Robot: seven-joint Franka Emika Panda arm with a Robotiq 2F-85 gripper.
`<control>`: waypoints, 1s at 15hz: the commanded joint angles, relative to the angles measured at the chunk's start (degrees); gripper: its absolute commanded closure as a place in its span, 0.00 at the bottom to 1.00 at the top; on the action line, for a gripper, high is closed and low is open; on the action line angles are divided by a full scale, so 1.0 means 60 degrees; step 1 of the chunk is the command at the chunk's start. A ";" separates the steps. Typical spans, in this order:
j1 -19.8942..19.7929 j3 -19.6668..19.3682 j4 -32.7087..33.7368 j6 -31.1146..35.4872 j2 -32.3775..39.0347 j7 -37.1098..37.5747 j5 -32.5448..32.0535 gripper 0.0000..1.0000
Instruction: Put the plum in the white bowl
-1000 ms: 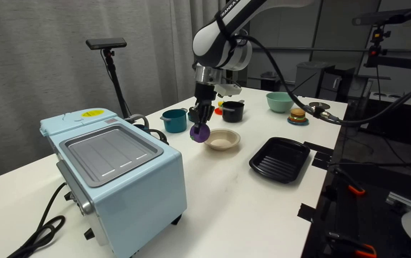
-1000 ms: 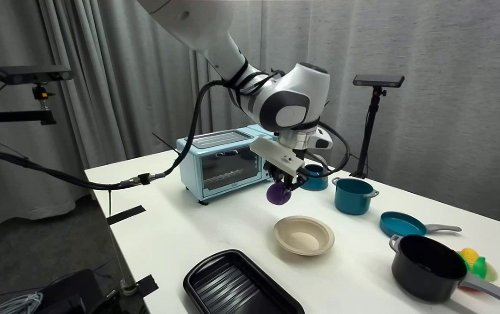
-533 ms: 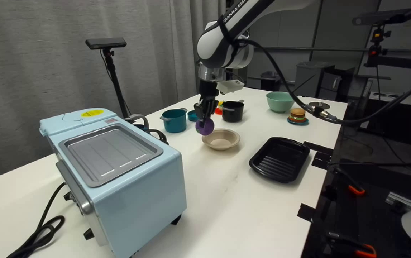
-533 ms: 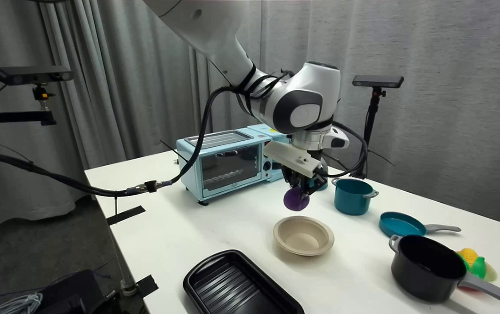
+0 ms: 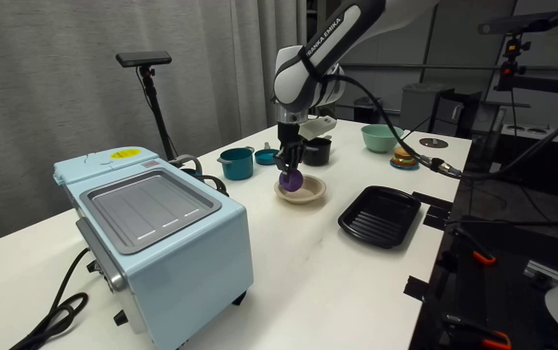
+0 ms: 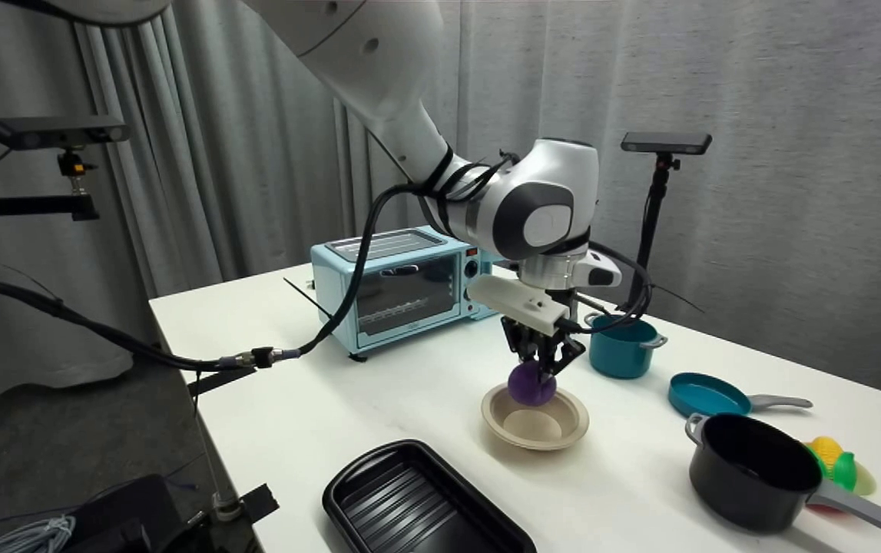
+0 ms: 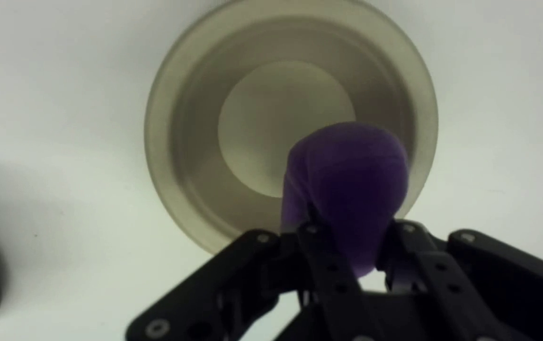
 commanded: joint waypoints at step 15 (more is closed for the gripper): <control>-0.0869 -0.0323 -0.0960 -0.0303 -0.1770 -0.1048 0.0101 0.00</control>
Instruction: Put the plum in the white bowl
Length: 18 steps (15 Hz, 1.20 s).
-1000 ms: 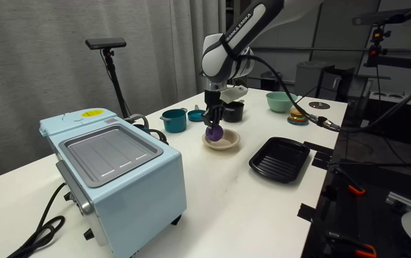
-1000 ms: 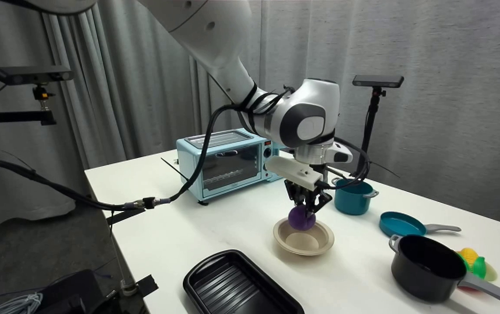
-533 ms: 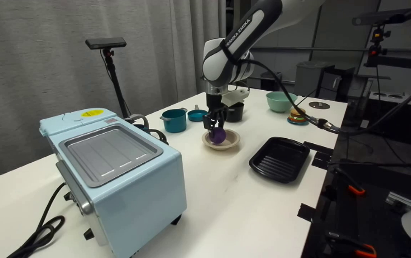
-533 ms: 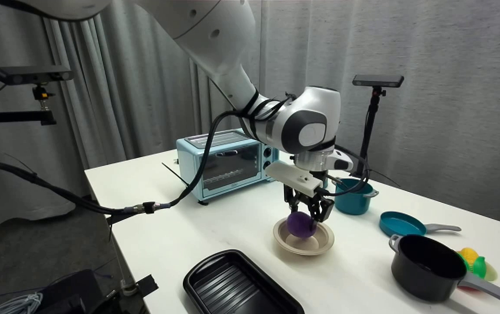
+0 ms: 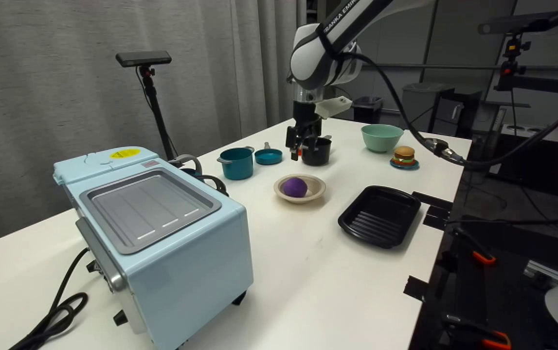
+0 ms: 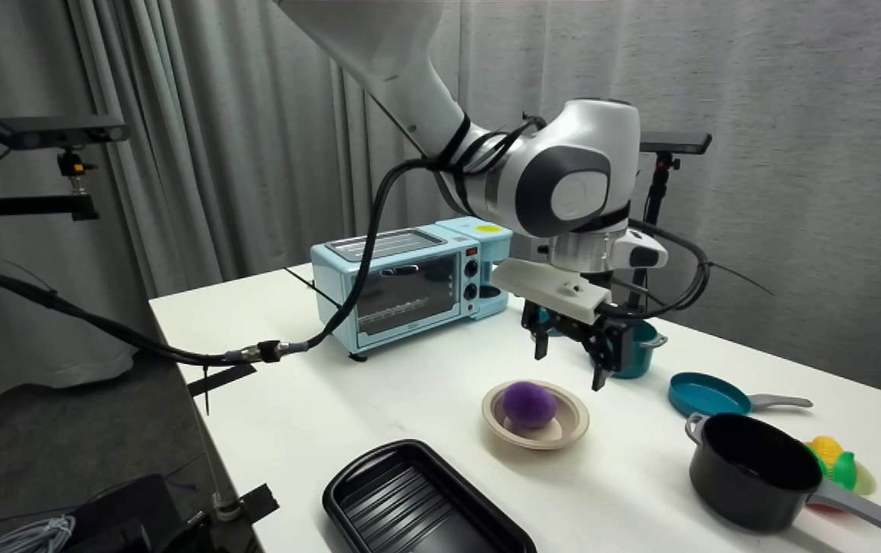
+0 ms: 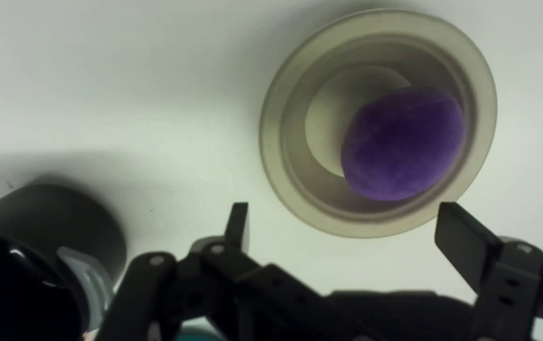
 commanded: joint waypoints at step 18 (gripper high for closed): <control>-0.0263 -0.0102 -0.0329 -0.0018 -0.0591 -0.0357 0.0115 0.00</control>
